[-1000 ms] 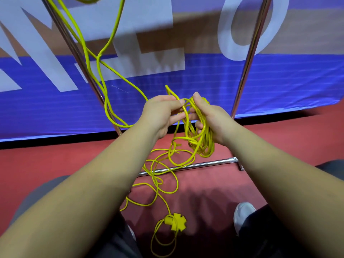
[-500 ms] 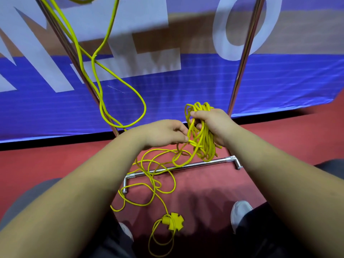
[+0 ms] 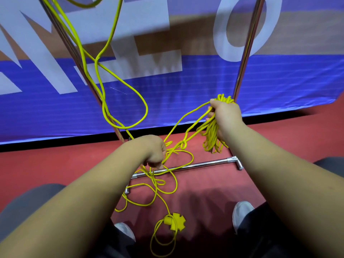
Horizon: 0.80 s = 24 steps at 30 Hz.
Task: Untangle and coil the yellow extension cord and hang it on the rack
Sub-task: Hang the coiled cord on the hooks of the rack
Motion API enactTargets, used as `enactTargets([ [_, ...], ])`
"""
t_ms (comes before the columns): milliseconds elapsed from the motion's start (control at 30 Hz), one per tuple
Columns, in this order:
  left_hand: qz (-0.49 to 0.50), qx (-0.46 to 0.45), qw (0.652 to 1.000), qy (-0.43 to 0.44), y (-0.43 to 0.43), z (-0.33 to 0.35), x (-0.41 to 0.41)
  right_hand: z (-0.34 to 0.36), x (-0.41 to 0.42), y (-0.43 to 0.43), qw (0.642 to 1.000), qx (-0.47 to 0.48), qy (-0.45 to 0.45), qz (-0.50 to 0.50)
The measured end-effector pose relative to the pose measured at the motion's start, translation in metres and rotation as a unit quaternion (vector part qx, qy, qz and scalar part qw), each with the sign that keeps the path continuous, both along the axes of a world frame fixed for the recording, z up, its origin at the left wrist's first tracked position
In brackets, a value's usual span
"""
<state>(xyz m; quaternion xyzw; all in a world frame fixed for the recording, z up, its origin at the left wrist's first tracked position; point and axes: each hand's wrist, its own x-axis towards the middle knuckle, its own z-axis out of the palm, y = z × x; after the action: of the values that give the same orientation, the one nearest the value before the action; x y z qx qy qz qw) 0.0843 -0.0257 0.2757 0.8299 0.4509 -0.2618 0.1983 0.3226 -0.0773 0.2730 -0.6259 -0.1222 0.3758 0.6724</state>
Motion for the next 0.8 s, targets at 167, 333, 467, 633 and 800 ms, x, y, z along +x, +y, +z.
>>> enactTargets([
  [167, -0.006, 0.125, 0.977, -0.172, 0.011, 0.004, -0.003, 0.011, -0.008, 0.001, 0.993, 0.043, 0.052, 0.093],
  [333, -0.051, 0.155, 0.967, -0.195, 0.010, -0.003, -0.003, 0.027, -0.026, -0.009, 0.962, 0.061, 0.145, 0.222],
  [467, 0.090, 0.127, 0.960, -0.234, -0.001, -0.035, 0.013, 0.035, -0.034, -0.011, 0.939, 0.064, 0.185, 0.283],
  [633, 0.243, -0.071, 0.946, -0.201, -0.008, -0.065, 0.018, 0.036, -0.039, -0.014, 0.942, 0.064, 0.145, 0.296],
  [800, 0.155, -0.158, 0.948, -0.227, -0.002, -0.074, 0.011, 0.041, -0.030, -0.015, 0.943, 0.078, 0.142, 0.292],
])
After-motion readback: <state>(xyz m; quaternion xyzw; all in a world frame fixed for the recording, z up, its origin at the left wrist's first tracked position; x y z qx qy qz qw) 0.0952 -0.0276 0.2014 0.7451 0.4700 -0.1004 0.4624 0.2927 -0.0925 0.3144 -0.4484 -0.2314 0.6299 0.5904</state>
